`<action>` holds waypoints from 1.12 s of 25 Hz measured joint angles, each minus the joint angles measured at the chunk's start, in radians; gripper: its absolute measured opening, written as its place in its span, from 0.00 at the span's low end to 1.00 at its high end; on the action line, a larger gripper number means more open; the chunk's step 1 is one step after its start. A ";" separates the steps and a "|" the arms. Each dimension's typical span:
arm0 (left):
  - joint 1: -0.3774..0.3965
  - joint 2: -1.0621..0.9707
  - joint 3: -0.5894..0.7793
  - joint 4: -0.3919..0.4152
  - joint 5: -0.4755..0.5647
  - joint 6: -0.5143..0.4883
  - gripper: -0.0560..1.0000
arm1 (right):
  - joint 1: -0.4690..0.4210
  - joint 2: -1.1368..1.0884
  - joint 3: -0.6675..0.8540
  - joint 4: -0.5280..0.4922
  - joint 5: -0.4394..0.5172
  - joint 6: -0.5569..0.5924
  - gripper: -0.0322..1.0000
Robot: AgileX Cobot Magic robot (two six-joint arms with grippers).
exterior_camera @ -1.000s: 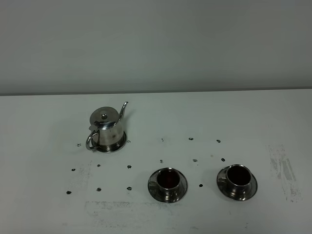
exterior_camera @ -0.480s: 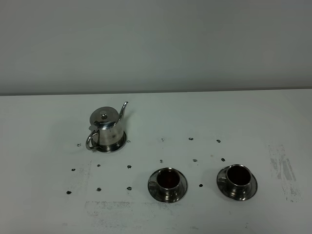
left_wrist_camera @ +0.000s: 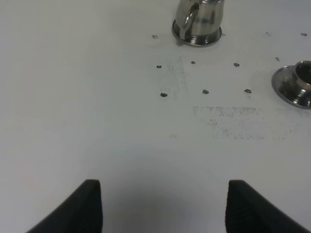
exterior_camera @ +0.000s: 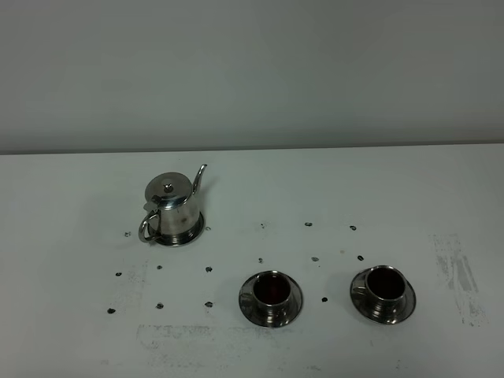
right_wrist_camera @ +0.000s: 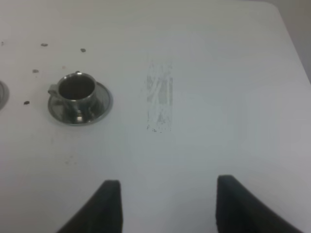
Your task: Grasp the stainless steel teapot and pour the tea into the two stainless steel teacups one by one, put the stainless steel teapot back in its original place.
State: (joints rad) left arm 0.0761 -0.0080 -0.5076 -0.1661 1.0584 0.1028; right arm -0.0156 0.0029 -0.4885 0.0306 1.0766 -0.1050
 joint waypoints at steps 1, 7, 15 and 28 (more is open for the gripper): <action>0.000 0.000 0.000 0.000 0.000 0.000 0.63 | 0.000 0.000 0.000 0.000 0.000 0.000 0.47; 0.000 0.003 0.000 0.000 0.000 0.000 0.62 | 0.000 0.000 0.000 0.000 0.000 0.000 0.47; 0.000 0.003 0.002 0.000 0.000 0.000 0.62 | 0.000 0.000 0.000 0.000 0.000 0.000 0.47; 0.000 0.003 0.002 0.000 0.000 0.000 0.62 | 0.000 0.000 0.000 0.000 0.000 0.000 0.47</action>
State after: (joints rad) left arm 0.0761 -0.0053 -0.5058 -0.1661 1.0584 0.1028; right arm -0.0156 0.0029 -0.4885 0.0306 1.0766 -0.1050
